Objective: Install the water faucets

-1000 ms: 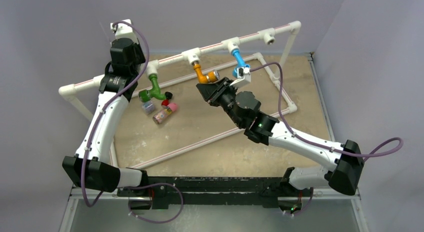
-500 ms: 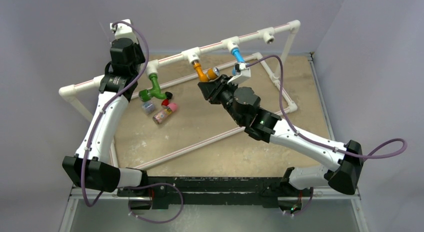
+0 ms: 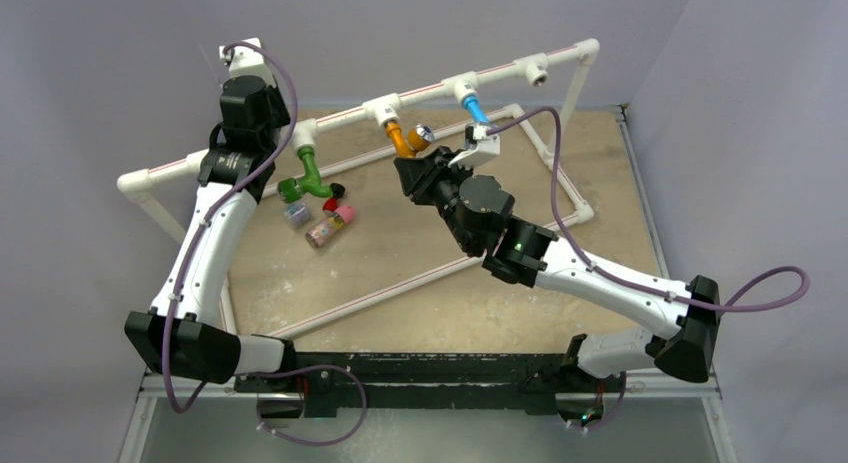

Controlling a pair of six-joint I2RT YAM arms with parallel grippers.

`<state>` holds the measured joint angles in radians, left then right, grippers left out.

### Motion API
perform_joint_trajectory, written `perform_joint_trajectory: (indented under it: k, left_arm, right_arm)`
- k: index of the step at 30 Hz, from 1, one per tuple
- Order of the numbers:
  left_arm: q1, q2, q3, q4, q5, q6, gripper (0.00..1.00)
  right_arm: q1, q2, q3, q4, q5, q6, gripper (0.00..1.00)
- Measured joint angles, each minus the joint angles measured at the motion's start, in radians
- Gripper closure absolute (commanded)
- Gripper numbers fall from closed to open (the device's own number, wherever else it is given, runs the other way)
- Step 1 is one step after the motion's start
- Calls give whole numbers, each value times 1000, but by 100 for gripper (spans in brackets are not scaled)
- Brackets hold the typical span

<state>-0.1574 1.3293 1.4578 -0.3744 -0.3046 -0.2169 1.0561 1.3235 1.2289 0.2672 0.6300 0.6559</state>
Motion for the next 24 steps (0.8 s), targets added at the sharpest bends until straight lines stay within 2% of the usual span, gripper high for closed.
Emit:
perform_joint_trajectory:
  k: [6,11,16,24]
  left_arm:
    - [0,0,0,0,0,0,100]
    - [0,0,0,0,0,0,100]
    - [0,0,0,1,-15,0,100]
    - [0,0,0,2,-39,2,100]
  right_arm:
    - [5,5,0,7,15,-2,100]
    - [5,5,-8,13,10,65,100]
    - [-30,-4,-52,56,-59,246,100]
    - [-109,-13,-184,251,-237,628,100]
